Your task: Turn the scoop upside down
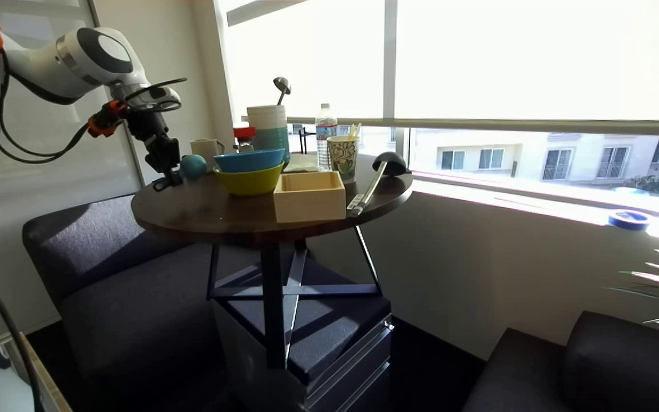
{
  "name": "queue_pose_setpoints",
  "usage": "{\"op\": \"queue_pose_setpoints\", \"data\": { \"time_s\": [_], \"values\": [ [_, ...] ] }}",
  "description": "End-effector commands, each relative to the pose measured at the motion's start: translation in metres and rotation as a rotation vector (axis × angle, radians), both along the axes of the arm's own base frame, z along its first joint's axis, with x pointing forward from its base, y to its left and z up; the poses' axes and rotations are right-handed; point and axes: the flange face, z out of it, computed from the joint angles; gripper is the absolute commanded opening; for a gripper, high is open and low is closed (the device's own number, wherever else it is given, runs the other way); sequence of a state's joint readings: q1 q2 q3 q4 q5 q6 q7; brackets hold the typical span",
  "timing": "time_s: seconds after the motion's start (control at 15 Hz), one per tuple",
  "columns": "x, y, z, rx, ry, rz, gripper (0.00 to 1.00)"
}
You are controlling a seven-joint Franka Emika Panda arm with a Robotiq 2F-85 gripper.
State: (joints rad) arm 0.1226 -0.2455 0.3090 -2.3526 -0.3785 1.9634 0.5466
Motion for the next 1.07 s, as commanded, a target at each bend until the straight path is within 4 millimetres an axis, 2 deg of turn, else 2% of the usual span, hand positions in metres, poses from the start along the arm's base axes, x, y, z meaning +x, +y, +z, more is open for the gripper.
{"op": "queue_pose_setpoints", "data": {
  "time_s": [0.0,0.4,0.6,0.73,0.93,1.0],
  "values": [
    [-0.007,0.012,-0.01,-0.101,0.065,0.084,0.02],
    [-0.016,0.021,-0.033,-0.184,0.185,0.177,0.02],
    [-0.016,0.022,-0.039,-0.222,0.202,0.201,0.02],
    [-0.016,0.023,-0.042,-0.234,0.211,0.215,0.07],
    [-0.016,0.024,-0.046,-0.246,0.221,0.232,0.02],
    [-0.017,0.025,-0.045,-0.25,0.224,0.237,0.06]
  ]
}}
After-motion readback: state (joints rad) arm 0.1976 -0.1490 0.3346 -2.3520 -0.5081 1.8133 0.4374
